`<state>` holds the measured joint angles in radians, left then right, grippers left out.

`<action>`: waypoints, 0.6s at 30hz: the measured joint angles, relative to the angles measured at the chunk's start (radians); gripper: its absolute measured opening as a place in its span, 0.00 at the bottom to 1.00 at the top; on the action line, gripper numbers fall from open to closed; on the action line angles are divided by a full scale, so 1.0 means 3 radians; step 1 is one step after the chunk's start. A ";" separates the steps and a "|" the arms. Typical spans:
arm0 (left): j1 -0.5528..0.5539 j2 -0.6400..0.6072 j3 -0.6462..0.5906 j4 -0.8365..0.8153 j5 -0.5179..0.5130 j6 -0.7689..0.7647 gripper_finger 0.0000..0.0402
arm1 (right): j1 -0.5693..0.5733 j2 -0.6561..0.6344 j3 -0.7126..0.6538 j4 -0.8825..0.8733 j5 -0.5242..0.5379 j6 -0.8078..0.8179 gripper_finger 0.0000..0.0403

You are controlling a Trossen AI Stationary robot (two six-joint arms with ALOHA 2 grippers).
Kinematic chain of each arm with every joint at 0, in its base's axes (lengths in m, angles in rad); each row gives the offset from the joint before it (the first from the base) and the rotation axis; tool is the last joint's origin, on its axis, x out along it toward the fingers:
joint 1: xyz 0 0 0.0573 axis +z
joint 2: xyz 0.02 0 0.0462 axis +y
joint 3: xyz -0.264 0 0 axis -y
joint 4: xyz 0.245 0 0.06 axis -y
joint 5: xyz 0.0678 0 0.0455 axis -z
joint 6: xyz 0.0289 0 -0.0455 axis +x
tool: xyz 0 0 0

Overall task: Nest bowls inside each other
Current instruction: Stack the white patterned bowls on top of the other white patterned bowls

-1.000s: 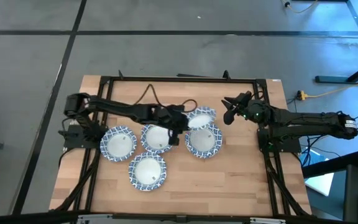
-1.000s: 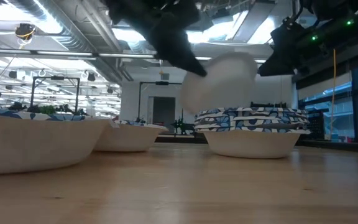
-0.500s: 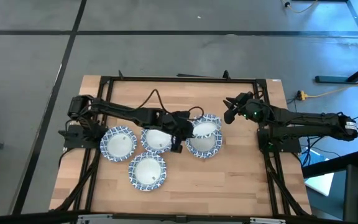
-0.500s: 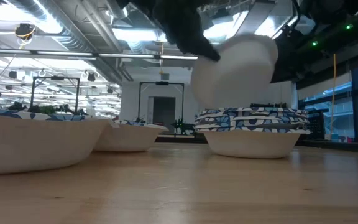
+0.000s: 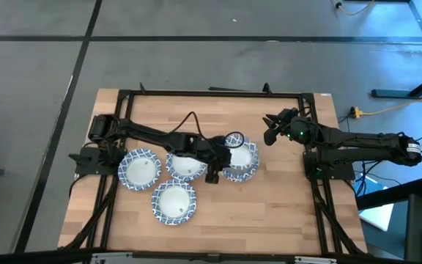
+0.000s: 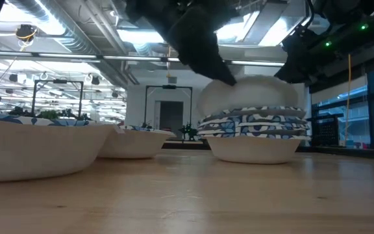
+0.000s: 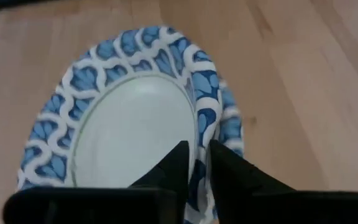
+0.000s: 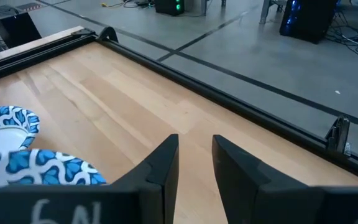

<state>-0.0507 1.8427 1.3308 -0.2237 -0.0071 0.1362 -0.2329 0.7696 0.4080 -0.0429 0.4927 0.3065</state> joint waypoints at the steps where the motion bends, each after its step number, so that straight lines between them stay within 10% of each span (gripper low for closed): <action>1: -0.0008 -0.0005 0.0000 0.0034 0.0000 -0.0007 0.16 | 0.0000 0.0000 0.0000 0.0000 0.0000 0.0000 0.24; 18: 0.0034 -0.0056 0.0000 -0.0216 -0.0109 0.0006 0.25 | 0.0000 0.0000 -0.0001 -0.0041 -0.0141 -0.0071 0.24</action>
<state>-0.0406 1.8258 1.3308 -0.2883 -0.0399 0.1379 -0.2329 0.7696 0.4076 -0.0554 0.4503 0.2851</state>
